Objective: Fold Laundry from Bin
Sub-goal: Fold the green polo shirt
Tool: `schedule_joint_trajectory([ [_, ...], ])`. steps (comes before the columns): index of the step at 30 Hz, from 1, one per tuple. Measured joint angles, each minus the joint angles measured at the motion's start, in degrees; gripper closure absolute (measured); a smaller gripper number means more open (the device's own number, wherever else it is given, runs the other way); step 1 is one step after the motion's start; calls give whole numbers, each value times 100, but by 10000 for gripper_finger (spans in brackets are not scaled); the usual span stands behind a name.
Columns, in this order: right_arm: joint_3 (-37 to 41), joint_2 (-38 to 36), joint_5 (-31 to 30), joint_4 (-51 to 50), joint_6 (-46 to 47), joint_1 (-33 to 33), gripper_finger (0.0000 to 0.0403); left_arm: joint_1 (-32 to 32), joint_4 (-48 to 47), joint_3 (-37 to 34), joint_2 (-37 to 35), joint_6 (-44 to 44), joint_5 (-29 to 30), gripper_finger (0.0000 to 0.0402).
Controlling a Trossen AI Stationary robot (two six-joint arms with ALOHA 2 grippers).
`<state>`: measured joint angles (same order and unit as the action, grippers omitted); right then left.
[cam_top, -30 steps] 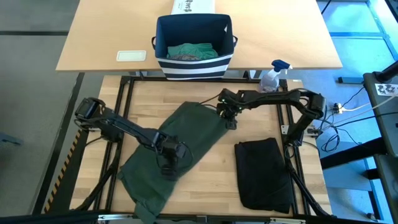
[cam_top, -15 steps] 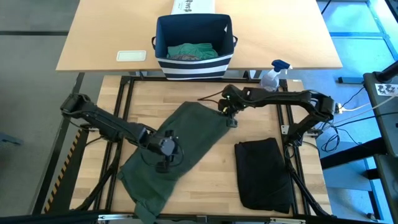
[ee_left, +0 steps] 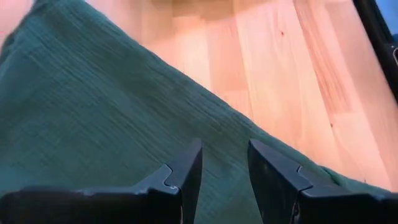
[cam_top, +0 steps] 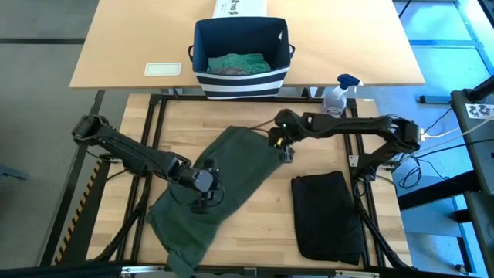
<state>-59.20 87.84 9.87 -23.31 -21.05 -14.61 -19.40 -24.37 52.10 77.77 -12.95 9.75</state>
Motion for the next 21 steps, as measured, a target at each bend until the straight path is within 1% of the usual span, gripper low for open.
schedule_joint_trajectory([
  [3, 0, -174, -293, 114, 77, 349, 400, 31, -7, -314, -256, -130, 105, 278],
  [6, 0, -312, -483, 370, 226, 684, 400, 36, 232, -757, -701, -386, 279, 278],
  [9, -2, -337, -536, 676, 266, 1005, 400, 36, 602, -1215, -1188, -654, 478, 278],
  [13, -2, -337, -536, 1181, 240, 1412, 400, 36, 774, -1644, -1622, -1060, 641, 278],
  [17, -1, -274, -536, 1751, 237, 1768, 400, 31, 726, -1903, -1746, -1346, 667, 278],
  [21, -2, -84, -536, 2322, 237, 2058, 400, 7, 736, -1986, -1754, -1368, 662, 278],
])
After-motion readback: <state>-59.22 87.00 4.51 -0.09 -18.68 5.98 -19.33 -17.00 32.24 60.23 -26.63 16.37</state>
